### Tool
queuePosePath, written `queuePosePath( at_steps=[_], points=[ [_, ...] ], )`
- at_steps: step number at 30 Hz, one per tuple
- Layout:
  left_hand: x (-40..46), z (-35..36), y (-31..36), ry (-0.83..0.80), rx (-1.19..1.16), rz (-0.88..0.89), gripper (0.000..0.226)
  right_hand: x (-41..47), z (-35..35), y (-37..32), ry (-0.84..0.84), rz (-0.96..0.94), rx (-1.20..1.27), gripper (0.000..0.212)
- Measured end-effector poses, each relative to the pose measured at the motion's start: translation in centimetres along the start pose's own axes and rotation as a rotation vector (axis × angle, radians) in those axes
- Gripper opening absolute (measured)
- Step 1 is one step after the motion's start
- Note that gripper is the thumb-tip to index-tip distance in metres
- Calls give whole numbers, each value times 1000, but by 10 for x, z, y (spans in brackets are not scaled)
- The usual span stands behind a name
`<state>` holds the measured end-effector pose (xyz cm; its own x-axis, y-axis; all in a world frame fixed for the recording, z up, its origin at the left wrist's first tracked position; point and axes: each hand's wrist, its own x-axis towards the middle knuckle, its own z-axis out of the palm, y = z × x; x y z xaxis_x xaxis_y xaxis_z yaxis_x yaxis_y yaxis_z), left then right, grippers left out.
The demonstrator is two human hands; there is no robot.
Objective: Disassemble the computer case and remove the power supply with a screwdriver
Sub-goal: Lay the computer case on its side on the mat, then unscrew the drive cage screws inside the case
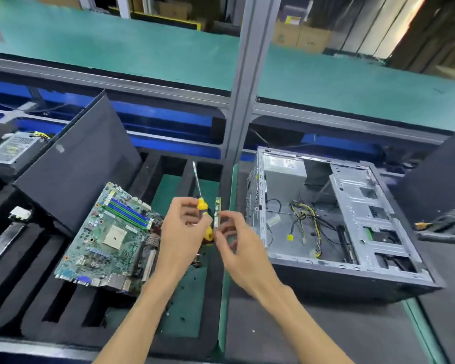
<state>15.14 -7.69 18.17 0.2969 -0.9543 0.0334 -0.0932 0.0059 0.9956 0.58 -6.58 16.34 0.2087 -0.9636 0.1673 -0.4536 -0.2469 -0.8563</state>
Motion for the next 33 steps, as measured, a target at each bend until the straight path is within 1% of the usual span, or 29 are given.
queuePosePath(
  at_steps=[3, 7, 10, 15, 20, 22, 27, 30, 33],
  points=[
    [-4, 43, 34, -99, -185, -4, 23, 2, -43, -3, 90, 2, 92, 25],
    [-18, 96, 52, -173, -277, -74, 21, -8, -99, 7, 199, -10, 131, 21],
    [-28, 132, 58, -235, -217, -89, 21, -19, -133, 21, 253, 29, 179, 22],
    [-46, 186, 65, -331, -220, -141, 20, -36, -178, 48, 304, 129, 292, 28],
    [-53, 229, 69, -371, -128, -117, 10, -45, -215, 72, 412, 196, 348, 26],
    [-53, 242, 70, -385, -104, -111, 11, -48, -228, 79, 424, 216, 367, 28],
    [-53, 268, 68, -422, -24, -69, 15, -47, -253, 95, 458, 253, 429, 21],
    [-50, 278, 66, -441, -12, -56, 13, -43, -262, 98, 483, 294, 490, 26],
    [-43, 283, 62, -481, 52, -10, 12, -38, -268, 99, 522, 278, 589, 27]
  ],
)
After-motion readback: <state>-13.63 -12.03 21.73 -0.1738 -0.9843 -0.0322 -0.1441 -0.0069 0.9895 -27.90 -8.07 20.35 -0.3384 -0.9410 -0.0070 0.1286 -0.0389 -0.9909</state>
